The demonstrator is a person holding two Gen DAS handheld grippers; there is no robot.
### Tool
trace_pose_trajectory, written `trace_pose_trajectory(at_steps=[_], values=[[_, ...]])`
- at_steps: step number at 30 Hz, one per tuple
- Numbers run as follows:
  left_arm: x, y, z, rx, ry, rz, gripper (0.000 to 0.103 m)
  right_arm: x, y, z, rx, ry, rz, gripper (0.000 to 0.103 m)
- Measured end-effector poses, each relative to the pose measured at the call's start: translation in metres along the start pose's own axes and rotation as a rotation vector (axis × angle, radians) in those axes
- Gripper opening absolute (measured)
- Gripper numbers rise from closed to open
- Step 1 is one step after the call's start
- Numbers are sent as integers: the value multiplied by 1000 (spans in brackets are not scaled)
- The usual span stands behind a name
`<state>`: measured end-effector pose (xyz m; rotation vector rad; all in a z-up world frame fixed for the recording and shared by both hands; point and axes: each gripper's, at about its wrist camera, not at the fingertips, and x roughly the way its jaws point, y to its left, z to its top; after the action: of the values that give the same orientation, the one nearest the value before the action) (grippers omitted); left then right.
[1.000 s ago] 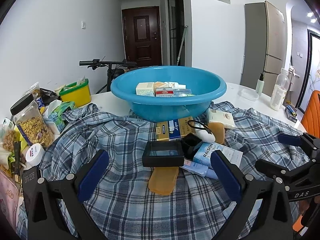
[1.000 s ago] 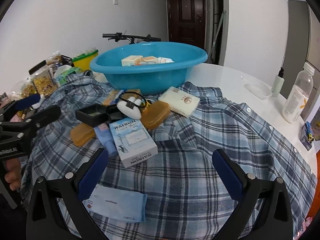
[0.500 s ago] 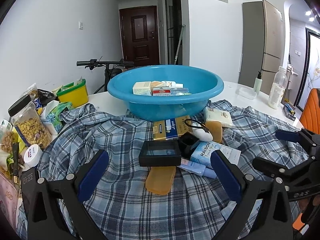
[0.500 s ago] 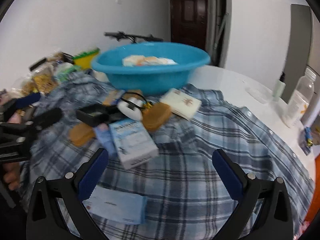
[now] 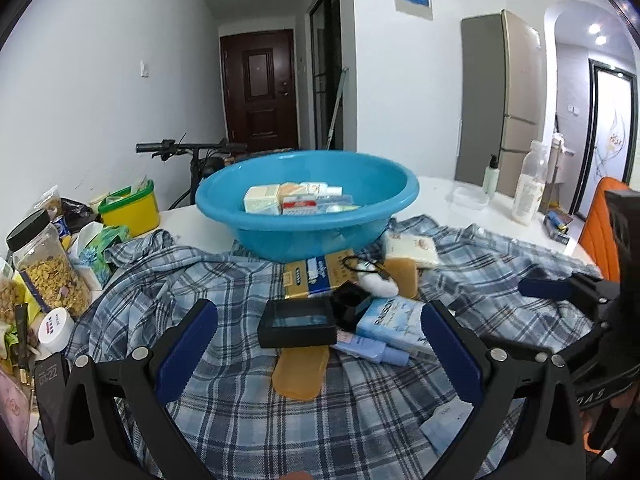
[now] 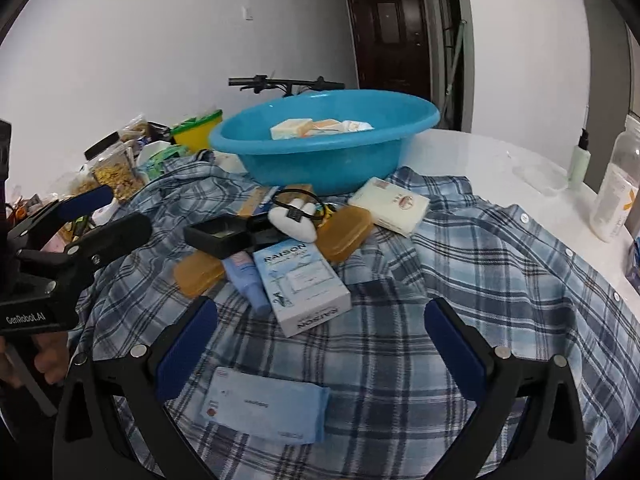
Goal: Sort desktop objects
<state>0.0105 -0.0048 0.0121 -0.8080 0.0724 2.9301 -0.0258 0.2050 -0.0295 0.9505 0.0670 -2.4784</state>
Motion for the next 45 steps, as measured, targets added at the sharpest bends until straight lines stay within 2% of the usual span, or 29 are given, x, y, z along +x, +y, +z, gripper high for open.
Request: trace_pose_trajectory(at_steps=[3,6,11,15,18,23,26,30,34,45], values=[[-6,2,1,-11,-35,-8,103,-1,1,4,8,17,-24,103],[-11,1,1,7,-64,1,103,-8,-4,5,46,-5,15,103],[-17,-8,-2,56,-127,29,103,-5,6,0,-18,24,-46,103],[-23,-9,-3,64,-181,59,103,0,12,-6,-34,52,-42,103],[-18,-7,-2,60,-142,67,103,0,16,-7,-45,54,-45,103],[-1,4,-2,0,-9,36,103,-1,21,-9,-55,59,-45,103],[0,16,-1,-75,7,6,103,1,22,-12,-56,68,-46,103],[3,19,-4,-77,42,-10,103,1,22,-17,-41,71,-43,103],[11,12,-6,-37,76,47,103,-1,23,-22,-43,76,-50,103],[13,27,-10,-87,111,74,103,15,34,-41,-53,135,-45,103]])
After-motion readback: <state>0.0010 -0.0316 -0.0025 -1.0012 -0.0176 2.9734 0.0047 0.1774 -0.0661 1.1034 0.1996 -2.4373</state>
